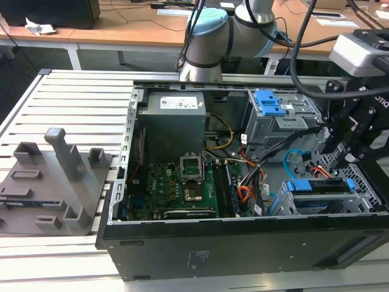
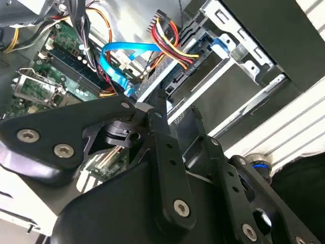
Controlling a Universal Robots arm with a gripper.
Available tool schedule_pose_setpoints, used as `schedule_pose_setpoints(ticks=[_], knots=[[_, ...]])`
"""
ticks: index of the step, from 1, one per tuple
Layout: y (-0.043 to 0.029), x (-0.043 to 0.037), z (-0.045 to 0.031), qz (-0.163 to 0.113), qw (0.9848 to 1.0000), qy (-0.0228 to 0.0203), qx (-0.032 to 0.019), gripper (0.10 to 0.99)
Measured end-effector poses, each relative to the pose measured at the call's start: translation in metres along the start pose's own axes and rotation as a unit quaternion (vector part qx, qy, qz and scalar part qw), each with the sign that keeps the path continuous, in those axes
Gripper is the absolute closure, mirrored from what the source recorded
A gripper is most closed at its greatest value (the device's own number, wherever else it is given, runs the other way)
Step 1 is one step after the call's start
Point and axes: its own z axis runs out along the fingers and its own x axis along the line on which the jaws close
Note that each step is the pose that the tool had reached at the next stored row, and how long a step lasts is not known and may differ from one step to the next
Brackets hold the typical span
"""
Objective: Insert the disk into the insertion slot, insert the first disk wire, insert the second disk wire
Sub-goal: 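Insert the second disk wire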
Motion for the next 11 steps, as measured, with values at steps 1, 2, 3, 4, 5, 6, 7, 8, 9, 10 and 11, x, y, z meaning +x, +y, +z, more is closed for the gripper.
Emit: schedule_pose_setpoints(ticks=[1, 2, 3, 4, 5, 6, 7, 8, 9, 10, 11], knots=[[0.005, -0.0033, 0.0007, 0.0, 1.0, 0.0, 0.0001, 0.725], [0.0086, -0.0082, 0.0015, 0.0, 1.0, 0.0001, 0.0002, 0.725], [0.0098, -0.0115, 0.0023, 0.0, 1.0, 0.0, 0.0002, 0.725], [0.011, -0.0158, 0.0038, 0.0, 1.0, -0.0001, 0.0002, 0.725], [0.0126, -0.0203, 0.0055, 0.0, 1.0, 0.0, 0.0002, 0.725], [0.0141, -0.0255, 0.0079, 0.0, 1.0, -0.0002, 0.0002, 0.725], [0.0147, -0.0297, 0.0107, 0.0, 1.0, -0.0001, 0.0002, 0.725], [0.0144, -0.0315, 0.0142, 0.0, 1.0, -0.0002, 0.0003, 0.725], [0.0142, -0.0319, 0.0159, 0.0, 1.0, -0.0002, 0.0003, 0.725], [0.0141, -0.0322, 0.018, 0.0, 1.0, -0.0001, 0.0002, 0.725], [0.014, -0.0324, 0.0206, 0.0, 1.0, -0.0001, 0.0002, 0.725]])
